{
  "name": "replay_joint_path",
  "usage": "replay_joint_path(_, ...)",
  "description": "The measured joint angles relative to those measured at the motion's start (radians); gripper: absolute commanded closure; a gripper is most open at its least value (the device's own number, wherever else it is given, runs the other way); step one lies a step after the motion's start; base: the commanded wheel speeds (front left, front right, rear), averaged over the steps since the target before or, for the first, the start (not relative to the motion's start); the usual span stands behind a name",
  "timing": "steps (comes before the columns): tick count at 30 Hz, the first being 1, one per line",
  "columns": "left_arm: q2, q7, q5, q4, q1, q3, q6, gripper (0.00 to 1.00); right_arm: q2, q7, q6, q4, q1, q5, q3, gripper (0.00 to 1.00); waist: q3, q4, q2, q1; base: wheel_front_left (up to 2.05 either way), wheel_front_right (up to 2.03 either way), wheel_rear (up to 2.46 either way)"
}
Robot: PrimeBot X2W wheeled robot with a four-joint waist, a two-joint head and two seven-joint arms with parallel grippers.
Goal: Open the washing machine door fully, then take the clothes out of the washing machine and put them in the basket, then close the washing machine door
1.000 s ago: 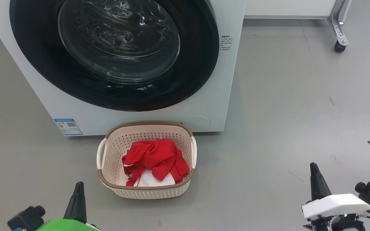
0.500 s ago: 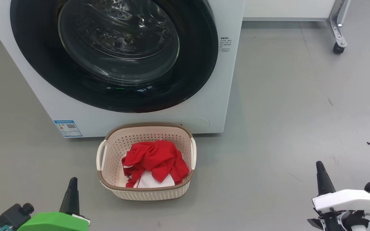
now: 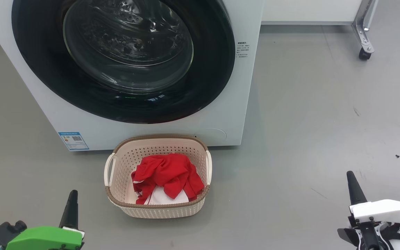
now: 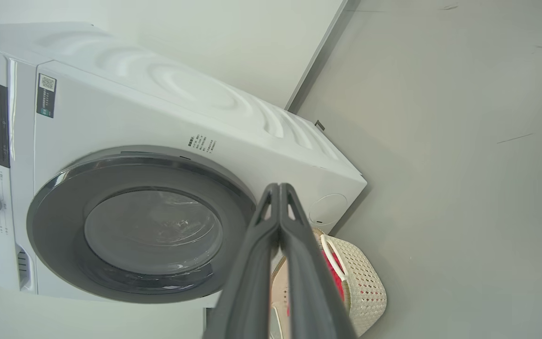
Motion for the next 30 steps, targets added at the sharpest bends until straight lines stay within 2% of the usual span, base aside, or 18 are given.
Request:
replay_joint_path(27,0.008,0.079,-0.376,0.038,-0.055,0.059,-0.026,1.00,-0.016,0.076,0.017,0.029,-0.056,0.358,-0.067,1.00,-0.014,-0.004,0.0000,0.0000,0.00,0.00,0.00)
replay_joint_path(30,0.008,0.080,-0.384,0.039,-0.061,0.060,-0.026,1.00,-0.016,0.076,0.017,0.031,-0.059,0.367,-0.072,1.00,-0.014,-0.004,0.0000,0.0000,0.00,0.00,0.00)
